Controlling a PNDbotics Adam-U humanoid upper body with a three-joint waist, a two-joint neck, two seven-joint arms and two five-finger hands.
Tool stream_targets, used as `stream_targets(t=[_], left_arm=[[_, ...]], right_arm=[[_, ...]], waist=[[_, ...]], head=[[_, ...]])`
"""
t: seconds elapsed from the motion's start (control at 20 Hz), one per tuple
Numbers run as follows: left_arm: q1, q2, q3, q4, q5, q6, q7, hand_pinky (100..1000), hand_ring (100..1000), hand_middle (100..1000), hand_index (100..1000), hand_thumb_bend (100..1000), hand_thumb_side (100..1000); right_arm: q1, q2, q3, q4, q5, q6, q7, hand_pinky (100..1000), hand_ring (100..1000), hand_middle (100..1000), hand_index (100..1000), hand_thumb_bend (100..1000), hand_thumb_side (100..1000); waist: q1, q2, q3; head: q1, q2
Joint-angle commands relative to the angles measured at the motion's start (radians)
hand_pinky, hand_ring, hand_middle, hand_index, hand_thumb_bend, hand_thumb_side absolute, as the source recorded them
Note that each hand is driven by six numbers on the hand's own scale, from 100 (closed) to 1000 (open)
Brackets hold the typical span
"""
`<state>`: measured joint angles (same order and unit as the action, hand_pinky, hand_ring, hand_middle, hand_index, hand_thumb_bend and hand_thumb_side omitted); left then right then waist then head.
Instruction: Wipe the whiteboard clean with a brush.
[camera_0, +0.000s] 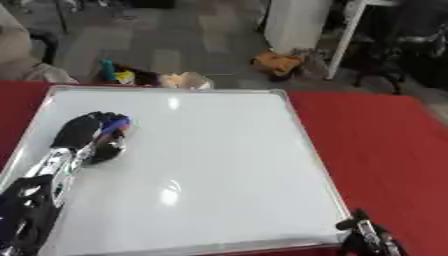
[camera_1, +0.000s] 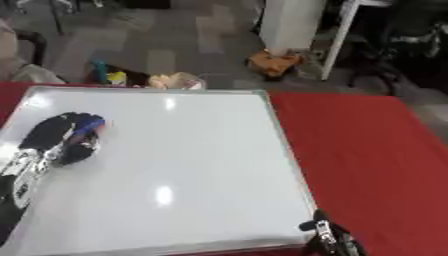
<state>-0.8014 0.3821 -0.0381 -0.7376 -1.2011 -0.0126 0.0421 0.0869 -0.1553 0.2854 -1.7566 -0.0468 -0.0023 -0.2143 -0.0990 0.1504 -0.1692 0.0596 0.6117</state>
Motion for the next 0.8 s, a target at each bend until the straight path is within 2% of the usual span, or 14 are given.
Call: stream_targets(t=[0.05, 0.45, 0.8], left_arm=[[-0.006, -0.029, -0.020, 0.040, -0.018, -0.002, -0.010, 775, 812, 737, 938, 100, 651], [-0.042, -0.051, -0.033, 0.045, -0.041, -0.017, -0.011, 775, 812, 737, 936, 100, 663], [-0.063, -0.097, -0.073, 0.020, -0.080, -0.065, -0.024, 778, 808, 738, 931, 100, 648]], right_arm=[[-0.010, -0.009, 0.005, -0.019, 0.001, 0.000, 0.005, 421, 354, 154, 553, 100, 842], [-0.013, 0.005, 0.008, -0.022, 0.010, 0.002, 0.008, 420, 354, 153, 552, 100, 846], [-0.023, 0.013, 0.011, -0.012, 0.013, -0.001, 0.010, 420, 354, 154, 552, 100, 852]], waist=[[-0.002, 0.004, -0.009], [-0.011, 0.037, -0.039], [-0.006, 0.049, -0.044]], head=[[0.001, -0.019], [0.002, -0.049], [0.004, -0.046]])
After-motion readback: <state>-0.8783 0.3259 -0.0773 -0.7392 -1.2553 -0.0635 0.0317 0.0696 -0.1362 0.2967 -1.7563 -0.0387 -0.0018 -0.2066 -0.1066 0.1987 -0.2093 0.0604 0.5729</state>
